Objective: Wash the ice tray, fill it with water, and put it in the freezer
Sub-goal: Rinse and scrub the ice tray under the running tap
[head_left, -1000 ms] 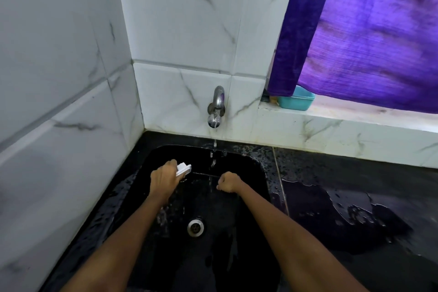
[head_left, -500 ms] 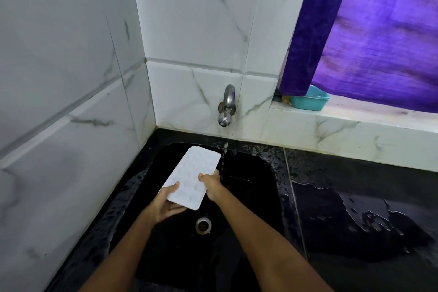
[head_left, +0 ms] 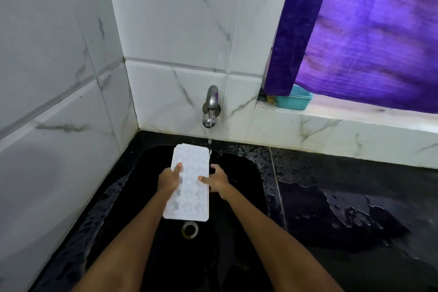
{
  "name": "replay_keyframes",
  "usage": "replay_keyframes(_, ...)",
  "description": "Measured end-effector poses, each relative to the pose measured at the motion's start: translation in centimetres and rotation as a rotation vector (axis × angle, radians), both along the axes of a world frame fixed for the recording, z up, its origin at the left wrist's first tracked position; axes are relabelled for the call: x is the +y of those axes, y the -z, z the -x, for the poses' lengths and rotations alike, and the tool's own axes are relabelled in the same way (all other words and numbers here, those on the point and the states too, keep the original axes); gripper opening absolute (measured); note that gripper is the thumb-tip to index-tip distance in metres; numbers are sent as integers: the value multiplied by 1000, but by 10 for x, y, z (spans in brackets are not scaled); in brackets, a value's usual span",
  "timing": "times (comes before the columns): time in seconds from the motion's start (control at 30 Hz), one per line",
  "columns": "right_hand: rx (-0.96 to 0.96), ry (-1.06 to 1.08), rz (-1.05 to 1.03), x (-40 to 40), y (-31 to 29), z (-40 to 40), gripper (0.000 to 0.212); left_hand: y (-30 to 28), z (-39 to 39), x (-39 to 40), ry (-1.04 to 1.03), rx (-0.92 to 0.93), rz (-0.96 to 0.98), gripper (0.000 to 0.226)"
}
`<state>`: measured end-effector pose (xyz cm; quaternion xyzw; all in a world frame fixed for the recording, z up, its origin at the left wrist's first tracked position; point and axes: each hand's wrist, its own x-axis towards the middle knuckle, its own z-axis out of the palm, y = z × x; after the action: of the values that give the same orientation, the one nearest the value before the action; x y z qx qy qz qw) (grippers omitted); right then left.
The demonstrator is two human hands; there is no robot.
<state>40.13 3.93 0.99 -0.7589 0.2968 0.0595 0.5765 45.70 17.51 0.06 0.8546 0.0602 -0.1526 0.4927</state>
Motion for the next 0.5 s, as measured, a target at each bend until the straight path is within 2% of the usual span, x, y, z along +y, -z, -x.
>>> replay_keyframes(0.17,-196,7,365,-21,-17,-18,28,10,9,-8,4,-135,-85,55)
replay_keyframes(0.23,-182,-45,477,-23,-21,-25,29,14,12,-9,0,-168,-73,54)
replay_keyframes(0.33,26,-184,695,-19,-17,-32,32,17,14,-10,-11,-198,-58,52)
replay_keyframes(0.4,79,-251,696,-15,-13,-32,39,15,13,-13,-8,-198,-53,50)
replay_keyframes(0.5,47,-307,612,-14,-15,-32,51,11,6,-10,-52,-183,-27,52)
